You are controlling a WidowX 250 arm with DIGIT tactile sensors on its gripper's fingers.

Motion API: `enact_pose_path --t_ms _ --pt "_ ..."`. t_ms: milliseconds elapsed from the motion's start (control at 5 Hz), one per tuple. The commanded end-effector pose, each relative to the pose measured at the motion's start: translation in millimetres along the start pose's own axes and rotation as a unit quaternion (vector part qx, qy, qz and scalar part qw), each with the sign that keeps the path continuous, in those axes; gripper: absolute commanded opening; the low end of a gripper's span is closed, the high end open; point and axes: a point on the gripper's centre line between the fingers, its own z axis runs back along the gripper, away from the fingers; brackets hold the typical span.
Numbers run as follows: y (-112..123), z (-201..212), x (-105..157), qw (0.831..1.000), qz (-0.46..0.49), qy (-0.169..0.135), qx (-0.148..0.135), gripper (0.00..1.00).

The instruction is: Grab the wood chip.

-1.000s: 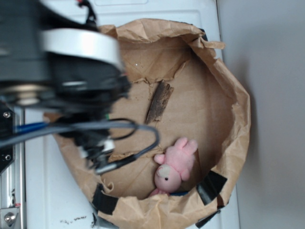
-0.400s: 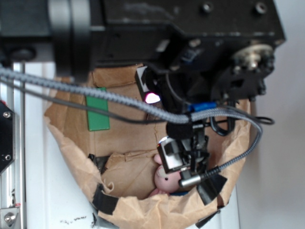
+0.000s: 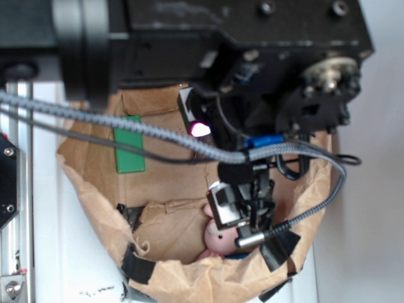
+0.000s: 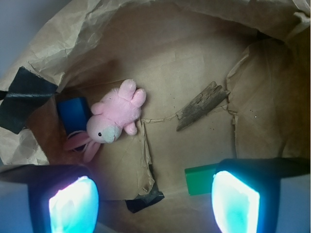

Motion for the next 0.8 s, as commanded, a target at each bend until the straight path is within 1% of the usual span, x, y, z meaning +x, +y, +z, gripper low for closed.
enact_pose_path --t_ms 0,200,400,600 --pt "22.0 -13.7 2.7 0.993 0.065 -0.077 -0.065 1.0" --pt "27.1 -22.1 1.7 0.982 0.13 -0.111 -0.079 1.0" --pt "29.3 -34.8 10.0 0.977 0.15 -0.133 -0.07 1.0" --pt "32.1 -55.9 28.8 0.964 0.165 -0.204 -0.038 1.0"
